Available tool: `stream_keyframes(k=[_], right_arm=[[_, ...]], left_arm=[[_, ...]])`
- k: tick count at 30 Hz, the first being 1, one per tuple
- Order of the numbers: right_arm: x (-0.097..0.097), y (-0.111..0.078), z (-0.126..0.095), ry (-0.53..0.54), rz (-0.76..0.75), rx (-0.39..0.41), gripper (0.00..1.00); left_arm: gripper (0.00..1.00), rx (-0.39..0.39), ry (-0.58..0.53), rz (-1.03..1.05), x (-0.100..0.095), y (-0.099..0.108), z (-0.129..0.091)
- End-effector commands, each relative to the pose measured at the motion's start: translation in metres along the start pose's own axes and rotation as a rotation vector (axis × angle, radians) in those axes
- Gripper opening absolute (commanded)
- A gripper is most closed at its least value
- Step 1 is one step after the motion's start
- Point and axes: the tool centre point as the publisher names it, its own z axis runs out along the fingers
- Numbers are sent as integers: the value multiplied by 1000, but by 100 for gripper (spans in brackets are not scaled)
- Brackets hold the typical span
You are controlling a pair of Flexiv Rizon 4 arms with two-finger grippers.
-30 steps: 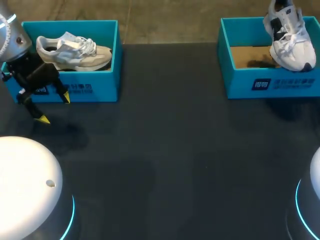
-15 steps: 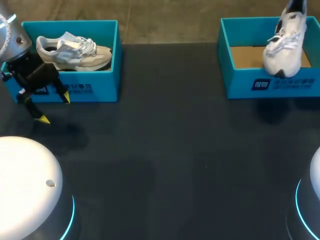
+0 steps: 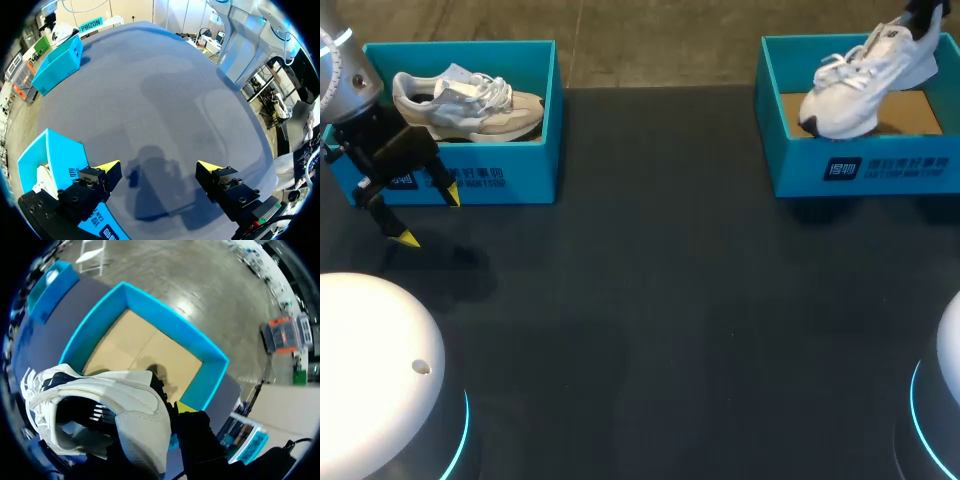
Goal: Take the shoe out of the shoebox, open the shoe tongue, remove and reinsert the insole, then place the shoe into the shoebox
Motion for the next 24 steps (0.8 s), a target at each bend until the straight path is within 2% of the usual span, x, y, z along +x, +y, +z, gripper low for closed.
stream_keyframes(k=[1,6,21,24], right_arm=[[-7,-6,0,23,143,11,0],[-7,-31,5,29,281,-5,0],[-7,-31,5,29,281,-5,0],[-16,-33,10,82,393,6,0]], left_arm=[[100,-4,1,-1,0,0,0],[100,-4,1,-1,0,0,0],[100,-4,1,-1,0,0,0],[100,-4,1,-1,0,0,0]])
